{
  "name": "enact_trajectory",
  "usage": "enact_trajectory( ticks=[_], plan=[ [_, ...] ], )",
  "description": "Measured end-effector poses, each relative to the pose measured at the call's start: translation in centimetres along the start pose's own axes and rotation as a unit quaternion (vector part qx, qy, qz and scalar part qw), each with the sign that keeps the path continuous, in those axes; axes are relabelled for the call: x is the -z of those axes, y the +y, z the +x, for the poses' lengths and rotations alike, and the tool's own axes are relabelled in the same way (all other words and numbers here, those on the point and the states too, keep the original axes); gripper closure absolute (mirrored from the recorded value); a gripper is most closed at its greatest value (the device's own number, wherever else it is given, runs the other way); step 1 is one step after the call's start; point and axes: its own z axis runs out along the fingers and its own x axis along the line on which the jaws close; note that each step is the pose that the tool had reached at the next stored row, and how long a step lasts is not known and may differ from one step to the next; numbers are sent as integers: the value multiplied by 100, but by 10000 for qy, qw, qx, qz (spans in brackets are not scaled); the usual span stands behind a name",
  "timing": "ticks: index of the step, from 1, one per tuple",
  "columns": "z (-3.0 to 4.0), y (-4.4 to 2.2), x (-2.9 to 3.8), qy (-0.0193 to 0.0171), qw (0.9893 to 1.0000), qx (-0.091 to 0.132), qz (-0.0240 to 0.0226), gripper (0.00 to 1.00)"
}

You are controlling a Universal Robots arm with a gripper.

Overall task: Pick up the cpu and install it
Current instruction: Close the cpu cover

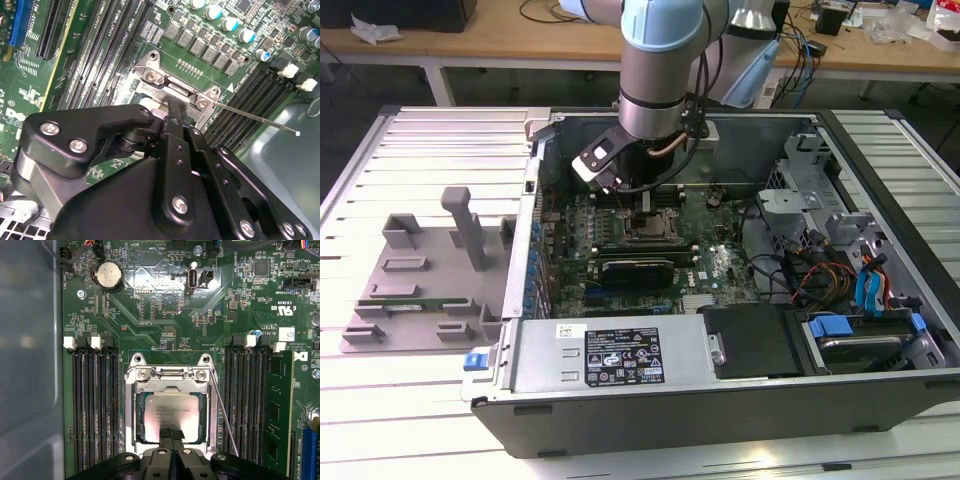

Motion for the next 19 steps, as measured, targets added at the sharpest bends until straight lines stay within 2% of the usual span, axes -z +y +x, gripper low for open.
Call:
enact_trajectory(
  ticks=[5, 7, 9, 11, 15, 19],
  plan=[
    [-1, 107, 2, 3, 10000, 0, -2, 89],
    [2, 130, 26, 10, 10000, 1, -6, 89],
    [0, 138, 86, 2, 10000, 0, 0, 89],
    [0, 142, 114, 3, 10000, 0, 1, 89],
    [1, 143, 221, 3, 10000, 0, 2, 89],
    [2, 141, 298, 3, 10000, 0, 1, 89]
  ],
)
